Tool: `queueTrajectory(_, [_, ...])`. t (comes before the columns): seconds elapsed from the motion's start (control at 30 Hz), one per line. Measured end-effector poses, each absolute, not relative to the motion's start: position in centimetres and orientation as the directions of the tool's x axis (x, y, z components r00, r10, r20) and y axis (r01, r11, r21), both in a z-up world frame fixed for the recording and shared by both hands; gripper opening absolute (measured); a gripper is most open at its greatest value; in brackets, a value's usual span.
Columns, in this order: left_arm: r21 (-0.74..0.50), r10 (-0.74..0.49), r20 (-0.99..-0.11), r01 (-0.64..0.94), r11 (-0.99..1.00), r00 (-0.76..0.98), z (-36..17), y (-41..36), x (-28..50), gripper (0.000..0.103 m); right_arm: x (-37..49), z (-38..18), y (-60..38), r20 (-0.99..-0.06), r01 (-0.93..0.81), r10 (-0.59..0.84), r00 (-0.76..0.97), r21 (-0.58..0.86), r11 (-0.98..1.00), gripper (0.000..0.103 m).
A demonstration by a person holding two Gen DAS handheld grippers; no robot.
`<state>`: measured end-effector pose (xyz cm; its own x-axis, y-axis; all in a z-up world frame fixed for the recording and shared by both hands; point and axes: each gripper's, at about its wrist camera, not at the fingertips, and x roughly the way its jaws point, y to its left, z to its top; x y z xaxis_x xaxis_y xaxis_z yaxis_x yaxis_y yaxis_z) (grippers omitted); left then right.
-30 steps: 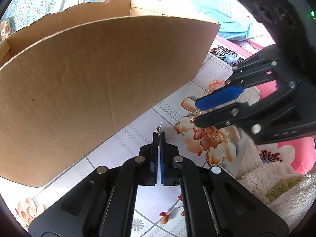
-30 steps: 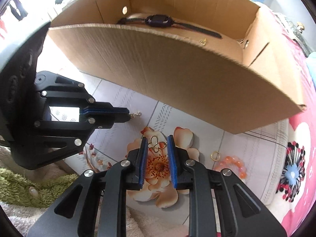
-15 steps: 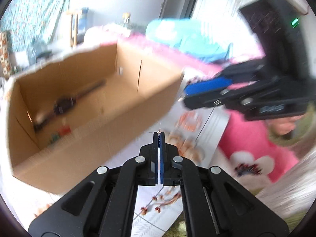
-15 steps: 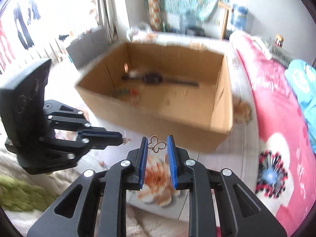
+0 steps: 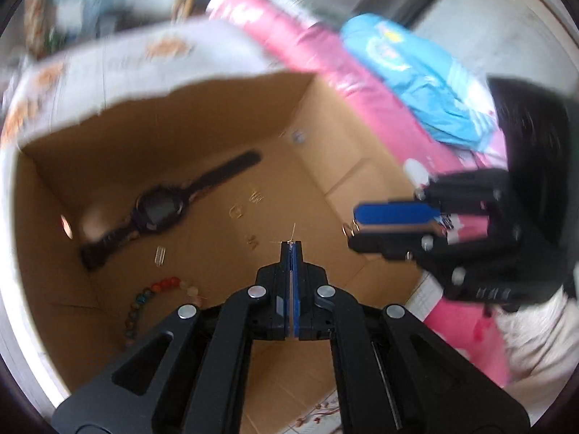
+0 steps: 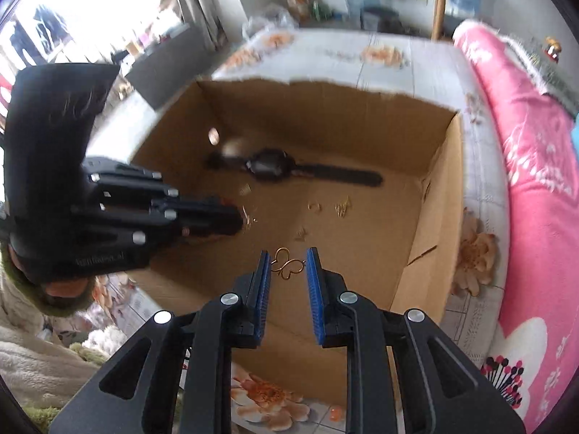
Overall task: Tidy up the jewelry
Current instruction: 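Carry both gold charms into the box and open both grippers, then withdraw both grippers from the box toward the flower mat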
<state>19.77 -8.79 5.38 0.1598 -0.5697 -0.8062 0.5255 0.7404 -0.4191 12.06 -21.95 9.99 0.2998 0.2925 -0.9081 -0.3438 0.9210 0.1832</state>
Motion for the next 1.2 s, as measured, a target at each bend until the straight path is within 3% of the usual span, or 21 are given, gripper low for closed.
queueTrajectory(0.3, [-0.409,-0.521,-0.842,0.465,0.785,0.139,3.0,-9.8,22.4,0.005,13.2,7.5,-20.6,-0.956,-0.384,0.198,0.215,0.104,0.918,0.025])
queueTrajectory(0.6, [-0.384,-0.518,-0.832,0.465,0.798,0.201,4.5,-8.7,21.7,0.008,12.1,10.2,-22.3,-0.926,-0.355,0.231,0.298,0.118,0.927,0.032])
queueTrajectory(0.8, [-0.296,-0.533,-0.767,0.539,0.788,0.359,8.7,-7.3,17.5,0.026,7.9,14.8,-25.2,-0.838,-0.275,0.283,0.467,0.166,0.947,0.037])
queueTrajectory(0.93, [-0.226,-0.546,-0.703,0.585,0.779,0.456,11.4,-6.0,13.4,0.052,2.8,17.2,-27.4,-0.738,-0.199,0.281,0.613,0.200,0.959,0.044])
queueTrajectory(1.07, [-0.205,-0.564,-0.674,0.612,0.764,0.478,12.2,-5.0,10.0,0.065,-1.9,17.2,-29.2,-0.664,-0.111,0.269,0.698,0.270,0.956,0.047])
queueTrajectory(1.2, [-0.158,-0.559,-0.679,0.649,0.744,0.476,11.9,-5.3,6.6,0.073,-5.3,15.1,-30.1,-0.653,-0.028,0.246,0.716,0.325,0.945,0.048])
